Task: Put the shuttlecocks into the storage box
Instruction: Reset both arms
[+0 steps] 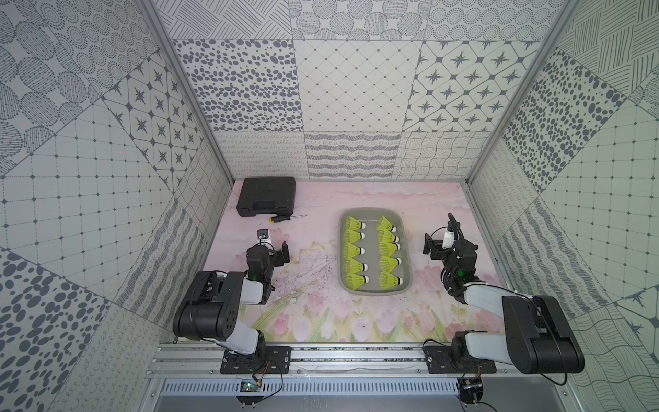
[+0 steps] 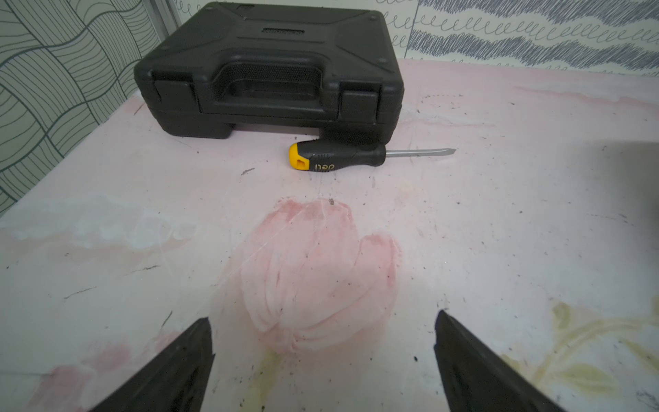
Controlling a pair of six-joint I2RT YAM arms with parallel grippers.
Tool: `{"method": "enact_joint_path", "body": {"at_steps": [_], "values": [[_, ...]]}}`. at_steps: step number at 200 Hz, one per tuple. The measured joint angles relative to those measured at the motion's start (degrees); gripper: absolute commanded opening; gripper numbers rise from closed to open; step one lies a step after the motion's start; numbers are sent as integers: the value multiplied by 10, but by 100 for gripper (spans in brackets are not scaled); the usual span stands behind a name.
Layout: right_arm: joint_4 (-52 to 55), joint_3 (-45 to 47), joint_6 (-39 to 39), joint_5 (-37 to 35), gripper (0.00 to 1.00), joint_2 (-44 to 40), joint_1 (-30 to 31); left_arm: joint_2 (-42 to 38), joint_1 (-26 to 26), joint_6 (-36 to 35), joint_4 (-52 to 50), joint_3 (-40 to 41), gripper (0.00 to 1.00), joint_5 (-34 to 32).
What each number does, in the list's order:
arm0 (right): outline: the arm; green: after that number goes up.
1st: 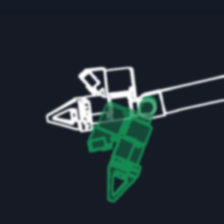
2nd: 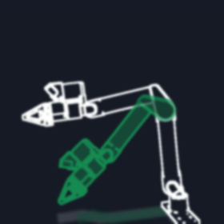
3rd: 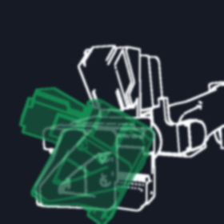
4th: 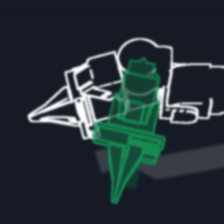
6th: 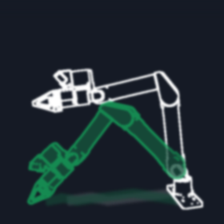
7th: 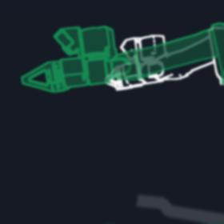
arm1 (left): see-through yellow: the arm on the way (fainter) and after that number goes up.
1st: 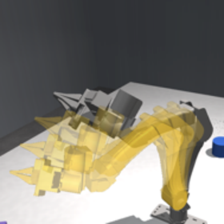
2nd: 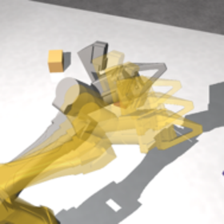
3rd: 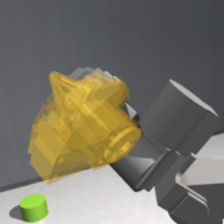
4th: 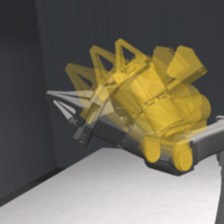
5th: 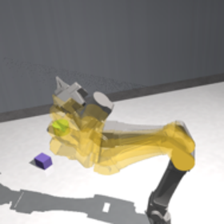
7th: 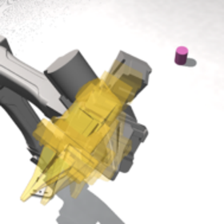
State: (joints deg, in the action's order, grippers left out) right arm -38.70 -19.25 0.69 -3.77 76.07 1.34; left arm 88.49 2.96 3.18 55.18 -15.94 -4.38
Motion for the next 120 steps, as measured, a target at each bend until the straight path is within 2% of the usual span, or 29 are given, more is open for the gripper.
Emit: {"method": "enact_joint_path", "body": {"at_steps": [41, 84, 120], "values": [[-12, -10, 2, 25, 100, 23, -1, 15, -1, -7, -3, -30, 100, 17], [-100, -1, 4, 45, 100, 113, -1, 19, -1, -12, -20, -56, 100, 27], [-88, -13, 5, 48, 100, 127, -2, 20, -1, -12, -34, -65, 100, 26]]}}
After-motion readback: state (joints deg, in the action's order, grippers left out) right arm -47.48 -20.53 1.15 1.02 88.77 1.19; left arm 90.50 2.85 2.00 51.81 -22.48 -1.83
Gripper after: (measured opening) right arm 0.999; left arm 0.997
